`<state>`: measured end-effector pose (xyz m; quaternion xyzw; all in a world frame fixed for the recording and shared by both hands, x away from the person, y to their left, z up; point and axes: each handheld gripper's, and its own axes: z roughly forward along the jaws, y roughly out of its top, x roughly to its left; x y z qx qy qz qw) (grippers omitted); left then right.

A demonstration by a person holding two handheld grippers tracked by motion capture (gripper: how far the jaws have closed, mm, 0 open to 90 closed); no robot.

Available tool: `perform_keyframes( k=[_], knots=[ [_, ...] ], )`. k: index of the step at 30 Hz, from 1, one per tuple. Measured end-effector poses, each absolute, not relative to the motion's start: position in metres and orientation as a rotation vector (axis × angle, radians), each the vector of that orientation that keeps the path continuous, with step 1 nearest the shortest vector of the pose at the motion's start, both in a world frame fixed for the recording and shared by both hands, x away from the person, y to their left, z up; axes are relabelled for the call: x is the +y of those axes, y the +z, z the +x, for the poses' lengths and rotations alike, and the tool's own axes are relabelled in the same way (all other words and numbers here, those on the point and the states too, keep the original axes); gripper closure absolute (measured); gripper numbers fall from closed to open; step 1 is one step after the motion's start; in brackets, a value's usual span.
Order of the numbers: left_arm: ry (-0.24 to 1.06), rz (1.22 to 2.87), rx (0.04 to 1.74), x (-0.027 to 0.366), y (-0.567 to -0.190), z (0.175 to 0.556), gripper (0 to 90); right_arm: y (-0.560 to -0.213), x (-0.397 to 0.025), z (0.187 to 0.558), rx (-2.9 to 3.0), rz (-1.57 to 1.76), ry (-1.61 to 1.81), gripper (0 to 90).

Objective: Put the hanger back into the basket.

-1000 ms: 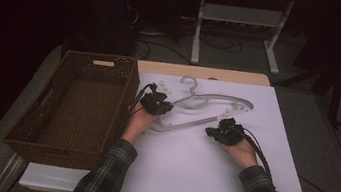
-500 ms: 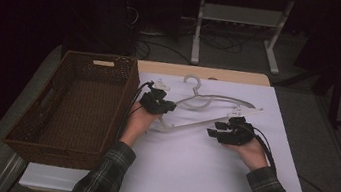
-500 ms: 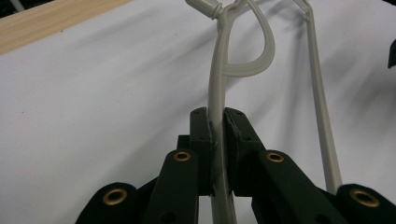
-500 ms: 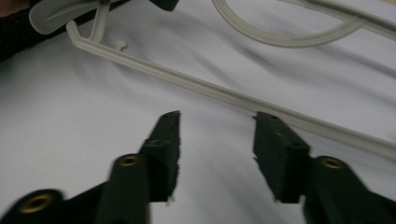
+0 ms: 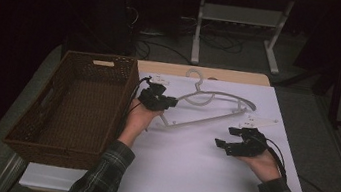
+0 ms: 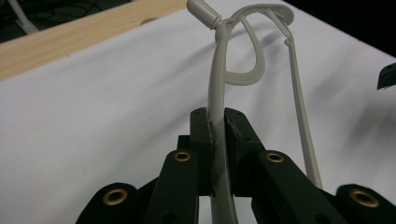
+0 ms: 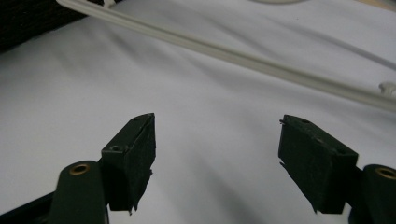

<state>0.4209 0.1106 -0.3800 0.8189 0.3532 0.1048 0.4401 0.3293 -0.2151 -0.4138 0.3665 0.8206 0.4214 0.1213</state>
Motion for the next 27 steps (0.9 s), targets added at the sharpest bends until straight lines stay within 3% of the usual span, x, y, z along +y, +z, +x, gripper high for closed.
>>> perform_keyframes(
  k=[15, 27],
  knots=[
    [0.303, 2.043, 0.837, 0.122, -0.313, 0.402, 83.1, -0.413, -0.234, 0.312, 2.345, 1.088, 1.251, 27.1],
    [0.243, 1.983, 0.829, 0.142, -0.294, 0.388, 83.1, -0.413, -0.234, 0.312, 2.343, 1.094, 1.249, 27.5]
  ],
)
